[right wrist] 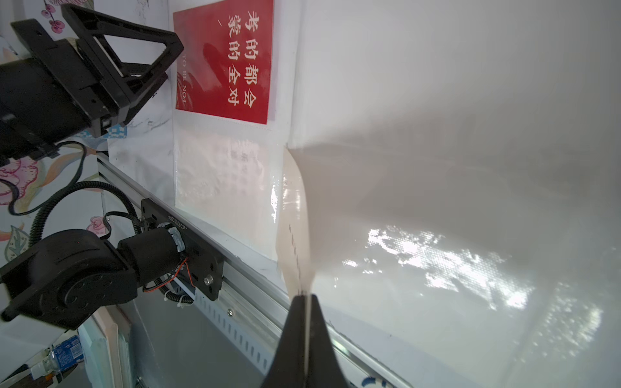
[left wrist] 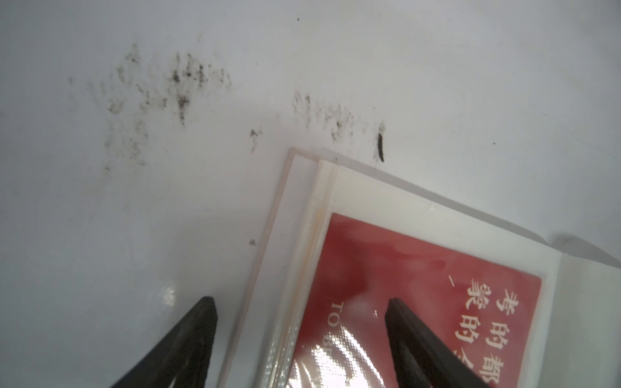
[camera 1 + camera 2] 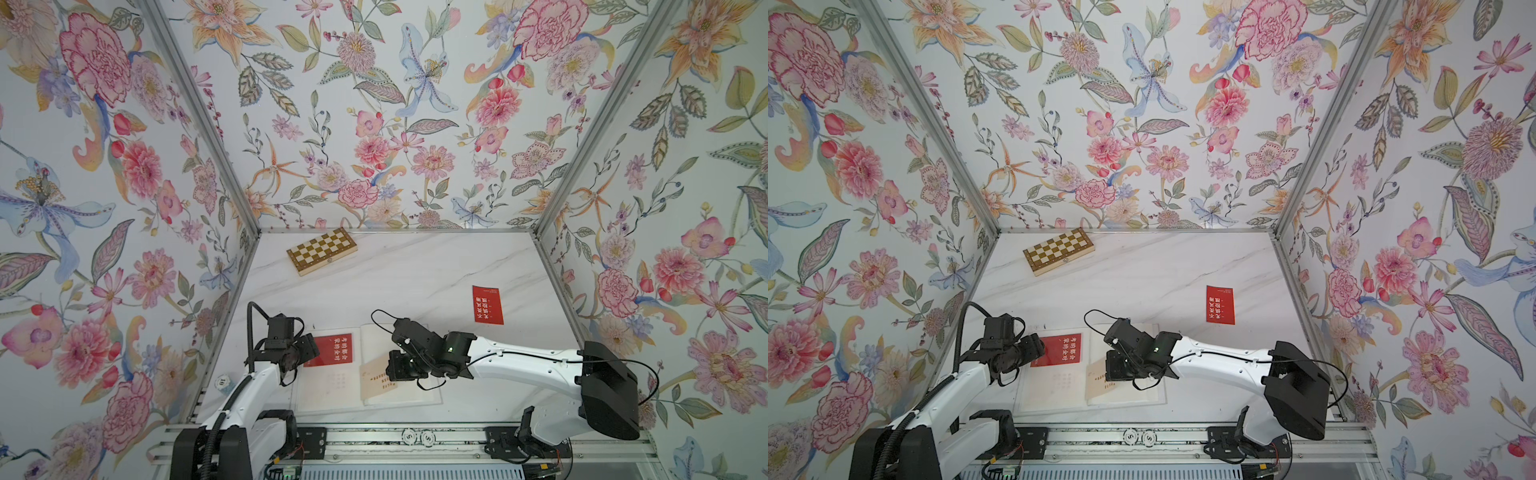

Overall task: Place the photos into the photo albums
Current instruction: Insert the photo into the photo album.

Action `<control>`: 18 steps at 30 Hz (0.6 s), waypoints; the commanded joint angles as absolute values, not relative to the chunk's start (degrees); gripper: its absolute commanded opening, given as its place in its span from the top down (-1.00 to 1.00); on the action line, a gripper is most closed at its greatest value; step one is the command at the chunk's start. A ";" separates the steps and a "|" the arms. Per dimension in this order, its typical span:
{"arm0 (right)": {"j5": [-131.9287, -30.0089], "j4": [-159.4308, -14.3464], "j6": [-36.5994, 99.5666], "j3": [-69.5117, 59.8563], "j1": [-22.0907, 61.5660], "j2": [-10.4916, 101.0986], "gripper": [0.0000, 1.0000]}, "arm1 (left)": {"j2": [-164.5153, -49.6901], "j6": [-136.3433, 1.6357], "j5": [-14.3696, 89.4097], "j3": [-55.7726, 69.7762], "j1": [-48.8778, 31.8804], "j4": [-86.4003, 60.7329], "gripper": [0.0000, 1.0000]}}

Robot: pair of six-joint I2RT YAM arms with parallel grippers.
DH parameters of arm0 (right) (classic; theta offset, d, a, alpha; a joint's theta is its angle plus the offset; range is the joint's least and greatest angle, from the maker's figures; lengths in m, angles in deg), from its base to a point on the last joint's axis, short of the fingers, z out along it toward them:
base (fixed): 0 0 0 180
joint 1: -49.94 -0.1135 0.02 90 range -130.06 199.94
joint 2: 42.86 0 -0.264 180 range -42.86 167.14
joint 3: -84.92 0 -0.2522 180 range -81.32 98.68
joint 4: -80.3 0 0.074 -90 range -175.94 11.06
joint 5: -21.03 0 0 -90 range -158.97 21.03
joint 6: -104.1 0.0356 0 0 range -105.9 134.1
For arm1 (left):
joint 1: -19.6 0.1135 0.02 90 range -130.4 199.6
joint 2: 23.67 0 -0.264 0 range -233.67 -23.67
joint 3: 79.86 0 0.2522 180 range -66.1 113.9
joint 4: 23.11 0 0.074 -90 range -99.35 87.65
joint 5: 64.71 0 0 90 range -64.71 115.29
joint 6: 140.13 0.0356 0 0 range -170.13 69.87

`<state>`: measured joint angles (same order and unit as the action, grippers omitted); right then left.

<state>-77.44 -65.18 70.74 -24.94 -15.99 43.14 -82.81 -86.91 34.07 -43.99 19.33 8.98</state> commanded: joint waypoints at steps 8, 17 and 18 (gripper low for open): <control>-77.28 -64.92 70.88 -25.41 -16.17 44.85 1.00 | -82.62 -85.72 35.50 -45.27 19.78 10.28 -0.55; -77.94 -66.50 70.83 -26.03 -16.16 45.55 1.00 | -82.30 -85.72 35.62 -45.36 19.73 10.25 -0.55; -78.18 -67.00 70.83 -26.27 -16.15 45.71 1.00 | -82.36 -85.65 35.70 -45.36 19.69 10.27 -0.55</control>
